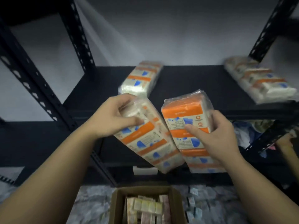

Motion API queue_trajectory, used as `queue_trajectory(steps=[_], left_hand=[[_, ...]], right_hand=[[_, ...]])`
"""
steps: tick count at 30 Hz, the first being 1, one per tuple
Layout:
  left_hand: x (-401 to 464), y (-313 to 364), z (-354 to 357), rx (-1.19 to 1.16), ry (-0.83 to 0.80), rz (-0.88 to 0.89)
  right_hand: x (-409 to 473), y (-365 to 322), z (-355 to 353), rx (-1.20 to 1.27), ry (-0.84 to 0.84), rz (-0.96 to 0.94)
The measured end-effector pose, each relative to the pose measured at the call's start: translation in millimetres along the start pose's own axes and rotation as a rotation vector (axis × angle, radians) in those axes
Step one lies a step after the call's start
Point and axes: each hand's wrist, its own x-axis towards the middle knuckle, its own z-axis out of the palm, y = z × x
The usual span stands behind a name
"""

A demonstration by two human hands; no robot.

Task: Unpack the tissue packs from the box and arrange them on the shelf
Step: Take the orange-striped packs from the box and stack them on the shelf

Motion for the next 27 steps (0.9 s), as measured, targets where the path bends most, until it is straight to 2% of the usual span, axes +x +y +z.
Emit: queue_trajectory(steps=[9,18,23,27], left_hand=[[85.5,19.0,-21.2,-0.284,0.19,-0.052],[147.1,19.4,-21.4,-0.646,0.427,-0.198],[168.7,15.1,-3.7,-0.543,0.552,-0.291],[180.9,16.6,3.6,-0.21,0.586,-0.358]], right_hand=[[76.0,-59.2,-34.9,-0.147,0.25,0.02],[158.8,-90.4,-84.4,-0.189,0.287,0.048],[189.6,-84.0,-91.2,-0.207,0.201,0.066],[199.4,-76.8,-81.8,-0.148,0.122,0.082]])
